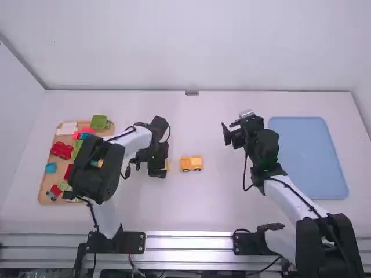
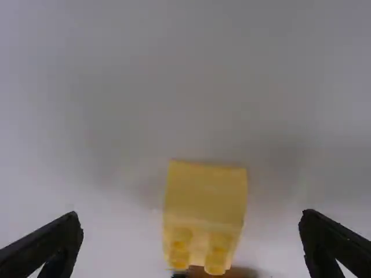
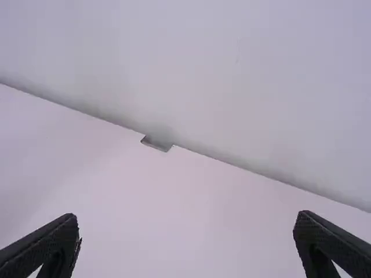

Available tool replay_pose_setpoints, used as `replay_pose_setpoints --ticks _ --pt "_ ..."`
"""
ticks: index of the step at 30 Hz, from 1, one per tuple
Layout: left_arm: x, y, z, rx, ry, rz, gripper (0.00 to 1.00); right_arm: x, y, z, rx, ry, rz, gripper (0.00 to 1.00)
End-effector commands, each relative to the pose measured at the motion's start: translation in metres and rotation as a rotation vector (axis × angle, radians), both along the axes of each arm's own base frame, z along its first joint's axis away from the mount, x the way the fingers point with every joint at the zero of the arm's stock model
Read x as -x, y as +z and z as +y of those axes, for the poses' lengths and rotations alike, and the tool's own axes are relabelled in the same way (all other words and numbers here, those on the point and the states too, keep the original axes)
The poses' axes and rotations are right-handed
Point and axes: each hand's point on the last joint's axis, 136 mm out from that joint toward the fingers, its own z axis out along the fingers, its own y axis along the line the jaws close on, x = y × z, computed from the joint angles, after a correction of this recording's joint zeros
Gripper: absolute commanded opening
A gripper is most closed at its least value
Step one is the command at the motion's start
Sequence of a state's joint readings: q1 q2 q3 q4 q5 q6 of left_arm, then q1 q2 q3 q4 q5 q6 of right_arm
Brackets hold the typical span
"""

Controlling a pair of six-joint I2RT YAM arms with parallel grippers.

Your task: Assemble lego blocks to make yellow taxi

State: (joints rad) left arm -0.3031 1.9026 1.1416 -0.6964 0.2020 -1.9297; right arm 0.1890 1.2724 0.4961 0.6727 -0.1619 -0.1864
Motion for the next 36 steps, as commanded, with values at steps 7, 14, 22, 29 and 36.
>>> replay_pose_setpoints --ticks 7,14,22,29,36 --pt "-0.024 0.095 0.029 -0.074 -0.279 -0.053 0.99 0.003 0.003 0.000 -0.005 0.002 -0.010 0.98" --pt "-0.053 0.168 0.010 0.053 -0.420 -0.211 0.99 0.003 0.003 0.000 -0.005 0.002 -0.010 0.98" --pt "-0.074 0.237 -0.080 0.606 -0.513 -0.461 0.99 0.001 0.012 0.000 -0.012 0.002 -0.045 0.98" --pt "-0.075 0.234 -0.087 0.591 -0.769 -0.606 0.99 0.003 0.005 0.000 -0.007 0.002 -0.016 0.98" --pt "-0.064 0.200 -0.049 0.292 -1.319 -0.667 0.99 0.005 -0.001 0.000 -0.005 0.002 -0.004 0.98"
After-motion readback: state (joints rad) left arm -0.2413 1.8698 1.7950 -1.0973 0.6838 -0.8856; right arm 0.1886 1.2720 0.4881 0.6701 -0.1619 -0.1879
